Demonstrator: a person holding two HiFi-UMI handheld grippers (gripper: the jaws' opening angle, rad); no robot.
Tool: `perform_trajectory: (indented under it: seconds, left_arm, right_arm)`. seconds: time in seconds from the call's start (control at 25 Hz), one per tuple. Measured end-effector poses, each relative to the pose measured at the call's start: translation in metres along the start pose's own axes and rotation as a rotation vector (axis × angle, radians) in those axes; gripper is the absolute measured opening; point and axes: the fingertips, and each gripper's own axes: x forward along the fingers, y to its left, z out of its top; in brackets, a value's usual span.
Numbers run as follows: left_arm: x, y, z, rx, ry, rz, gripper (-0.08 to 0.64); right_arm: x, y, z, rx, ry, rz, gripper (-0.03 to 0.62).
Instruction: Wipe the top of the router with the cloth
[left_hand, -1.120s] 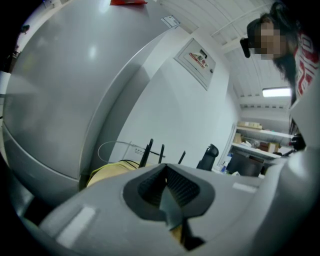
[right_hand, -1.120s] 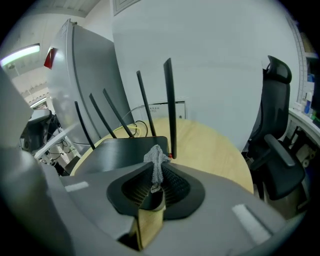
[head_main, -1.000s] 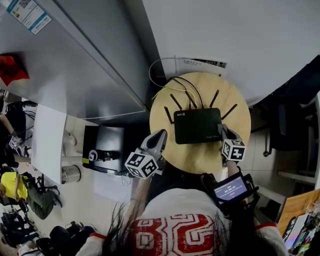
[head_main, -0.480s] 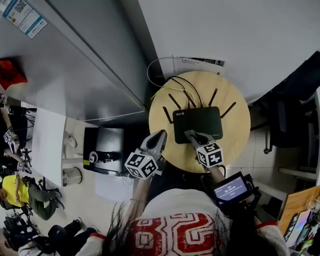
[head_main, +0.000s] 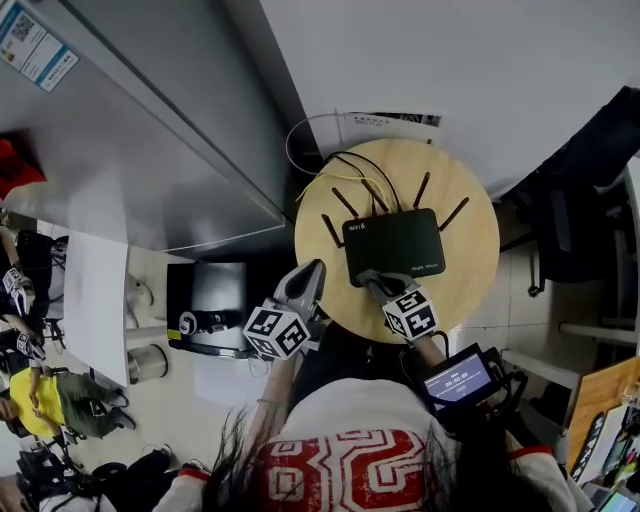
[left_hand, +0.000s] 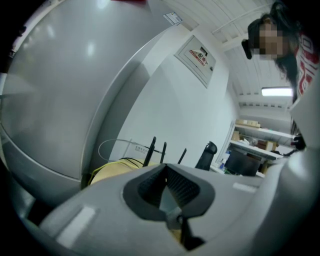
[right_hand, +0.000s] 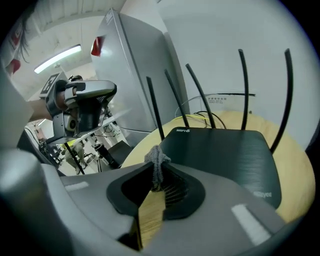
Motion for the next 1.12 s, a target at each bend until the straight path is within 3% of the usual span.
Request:
perform_trajectory:
  seconds: [0.52,0.88,1.12]
  left_arm:
    - [0.021,-0.02,-0.01,-0.008,0.009,-0.051,-0.005]
    - [0.033,-0.028,-0.012,-0.006,0.009,-0.045,-0.005]
    - [0.04,-0.033,-0.015,-0.007,0.007,-0.025,-0.005]
  right_arm:
    - [-0.069,-0.096,-0.027,0.175,-0.06,-0.251,0.043]
    - [-0.1,-0.138,-0.038,0.224,-0.082,-0.332,0.043]
    - [-0.119,-0.169,-0.021,0.232,-0.156,-0.361,0.043]
